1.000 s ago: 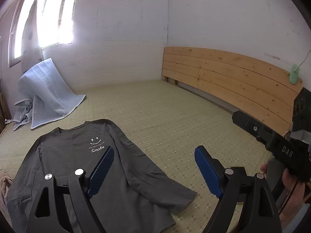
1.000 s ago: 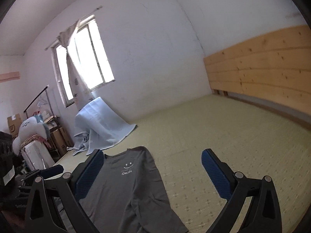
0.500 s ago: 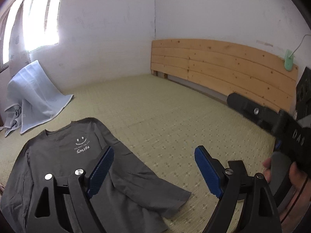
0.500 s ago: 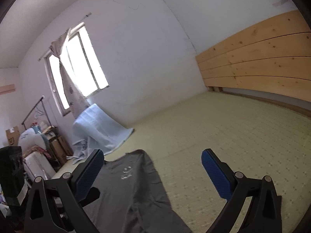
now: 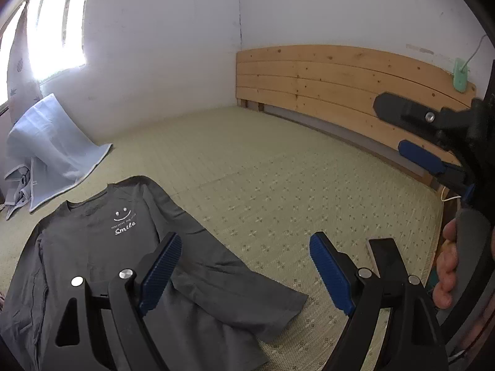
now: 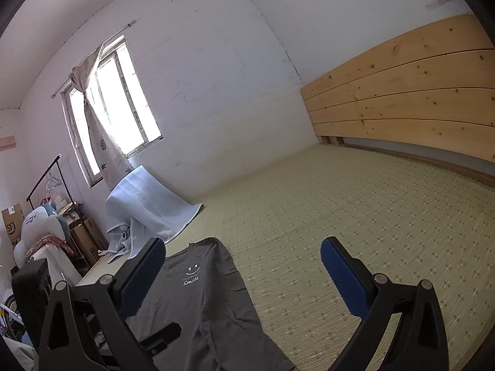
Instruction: Fold clothes
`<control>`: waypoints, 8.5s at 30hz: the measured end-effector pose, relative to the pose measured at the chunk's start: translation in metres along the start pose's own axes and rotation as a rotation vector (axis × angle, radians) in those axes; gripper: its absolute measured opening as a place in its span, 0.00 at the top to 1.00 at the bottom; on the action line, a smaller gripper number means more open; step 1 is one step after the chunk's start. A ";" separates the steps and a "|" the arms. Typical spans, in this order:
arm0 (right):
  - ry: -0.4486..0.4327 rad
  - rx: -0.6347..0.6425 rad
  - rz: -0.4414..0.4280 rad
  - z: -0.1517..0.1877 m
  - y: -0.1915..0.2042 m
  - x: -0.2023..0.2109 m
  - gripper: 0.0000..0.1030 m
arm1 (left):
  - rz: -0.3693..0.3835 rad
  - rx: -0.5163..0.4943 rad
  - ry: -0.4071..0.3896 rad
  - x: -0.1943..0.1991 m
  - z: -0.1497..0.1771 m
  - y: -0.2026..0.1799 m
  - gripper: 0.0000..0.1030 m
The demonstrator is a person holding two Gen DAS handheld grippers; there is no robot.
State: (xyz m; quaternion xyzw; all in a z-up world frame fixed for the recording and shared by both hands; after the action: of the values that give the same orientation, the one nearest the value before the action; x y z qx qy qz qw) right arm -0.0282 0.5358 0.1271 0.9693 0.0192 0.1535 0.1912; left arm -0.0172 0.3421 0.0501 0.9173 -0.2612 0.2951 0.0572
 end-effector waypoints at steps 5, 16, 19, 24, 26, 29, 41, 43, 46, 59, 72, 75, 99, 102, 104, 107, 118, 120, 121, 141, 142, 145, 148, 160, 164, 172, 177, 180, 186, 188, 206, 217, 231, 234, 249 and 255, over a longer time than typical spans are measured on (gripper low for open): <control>-0.009 -0.028 0.016 -0.003 -0.008 0.003 0.00 | 0.032 -0.016 0.037 -0.012 0.008 -0.009 0.15; -0.027 -0.111 0.044 -0.009 -0.031 0.009 0.00 | 0.113 -0.192 0.182 -0.069 0.057 -0.055 0.15; -0.030 -0.127 0.049 -0.010 -0.035 0.010 0.00 | 0.122 -0.217 0.218 -0.085 0.067 -0.063 0.15; -0.027 -0.129 0.050 -0.010 -0.037 0.010 0.00 | 0.135 -0.209 0.265 -0.112 0.082 -0.069 0.18; -0.026 -0.130 0.050 -0.010 -0.038 0.010 0.00 | 0.131 -0.219 0.286 -0.120 0.089 -0.070 0.21; -0.024 -0.131 0.050 -0.011 -0.039 0.011 0.00 | 0.120 -0.230 0.311 -0.132 0.097 -0.073 0.24; -0.010 -0.138 0.039 -0.008 -0.041 0.009 0.00 | 0.097 -0.217 0.365 -0.153 0.114 -0.069 0.41; -0.012 -0.143 0.037 -0.008 -0.041 0.009 0.00 | 0.099 -0.207 0.365 -0.154 0.114 -0.068 0.41; -0.009 -0.154 0.036 -0.008 -0.043 0.009 0.00 | 0.111 -0.200 0.365 -0.153 0.114 -0.068 0.43; 0.001 -0.167 0.033 -0.008 -0.045 0.007 0.00 | 0.157 -0.073 0.358 -0.147 0.114 -0.048 0.68; 0.009 -0.172 0.031 -0.008 -0.045 0.005 0.00 | 0.190 0.014 0.353 -0.142 0.106 -0.034 0.91; 0.010 -0.170 0.032 -0.008 -0.045 0.005 0.00 | 0.227 0.060 0.328 -0.132 0.097 -0.028 0.92; 0.076 -0.043 -0.012 0.012 0.009 -0.020 0.00 | 0.207 0.585 0.128 -0.008 0.090 0.175 0.92; 0.096 -0.005 -0.023 0.018 0.024 -0.026 0.00 | 0.197 0.644 0.146 -0.011 0.112 0.193 0.92; 0.112 0.026 -0.028 0.023 0.035 -0.030 0.00 | 0.196 0.679 0.153 -0.014 0.125 0.203 0.92; 0.131 0.069 -0.037 0.031 0.052 -0.037 0.00 | 0.218 0.751 0.166 -0.020 0.142 0.219 0.91; 0.250 0.279 -0.107 0.080 0.119 -0.065 0.00 | 0.289 0.887 0.205 -0.025 0.176 0.248 0.38; 0.287 0.400 -0.144 0.105 0.140 -0.066 0.00 | 0.300 0.929 0.202 -0.025 0.172 0.252 0.37; 0.306 0.461 -0.162 0.117 0.150 -0.067 0.00 | 0.315 0.937 0.205 -0.025 0.169 0.251 0.37; 0.453 1.473 -0.085 0.307 0.189 -0.087 0.36 | 0.351 0.967 0.290 0.001 0.152 0.269 0.37; 0.456 1.486 -0.083 0.309 0.190 -0.089 0.39 | 0.352 0.972 0.289 0.001 0.152 0.271 0.37; 0.464 1.527 -0.080 0.318 0.192 -0.095 0.54 | 0.359 0.991 0.296 0.001 0.156 0.273 0.37; 0.475 1.515 -0.086 0.318 0.193 -0.099 0.57 | 0.368 1.003 0.311 -0.002 0.161 0.272 0.37; 0.501 1.234 -0.116 0.279 0.214 -0.109 0.97 | 0.415 1.069 0.370 -0.020 0.177 0.251 0.37; 0.475 1.129 -0.117 0.259 0.220 -0.112 0.97 | 0.449 1.143 0.388 -0.029 0.184 0.245 0.37; 0.394 1.060 -0.185 0.243 0.240 -0.096 0.98 | 0.511 1.298 0.281 -0.037 0.183 0.253 0.37; 0.372 1.022 -0.201 0.236 0.244 -0.091 0.98 | 0.521 1.372 0.224 -0.033 0.185 0.263 0.37; 0.367 1.039 -0.214 0.239 0.247 -0.088 0.97 | 0.523 1.387 0.197 -0.030 0.183 0.268 0.37; 0.361 1.048 -0.223 0.242 0.252 -0.086 0.97 | 0.519 1.381 0.219 -0.030 0.182 0.263 0.37; 0.355 1.043 -0.227 0.241 0.253 -0.086 0.97 | 0.505 1.385 0.211 -0.031 0.184 0.266 0.37; 0.371 1.036 -0.256 0.251 0.259 -0.092 0.90 | 0.345 1.235 0.099 0.014 0.159 0.311 0.97; 0.351 0.828 -0.084 0.199 0.214 -0.146 0.52 | 0.244 0.997 -0.037 0.058 0.046 0.349 0.98; 0.407 0.645 -0.023 0.175 0.163 -0.258 0.31 | 0.106 0.788 -0.107 0.088 -0.071 0.392 0.98; 0.417 0.609 -0.046 0.175 0.165 -0.281 0.30 | 0.108 0.767 -0.121 0.092 -0.088 0.395 0.98; 0.460 0.605 -0.122 0.189 0.186 -0.353 0.30 | -0.055 0.838 -0.175 0.099 -0.093 0.460 0.98; 0.506 0.593 -0.115 0.194 0.186 -0.364 0.31 | -0.144 0.893 -0.186 0.094 -0.072 0.495 0.98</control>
State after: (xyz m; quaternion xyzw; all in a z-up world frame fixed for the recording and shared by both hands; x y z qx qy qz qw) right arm -0.3195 0.2581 -0.0793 0.9114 0.1633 0.3644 -0.0995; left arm -0.2429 -0.1049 0.1385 0.8905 -0.0484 0.2907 -0.3467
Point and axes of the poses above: each gripper's, at about its wrist camera, not at the fingertips, and x roughly against the way its jaws point, y to its left, z to its underside, the point moved 6 cm from there along -x, roughly the way its jaws point, and after that the axes turned 6 degrees about z, right-handed, at the moved point
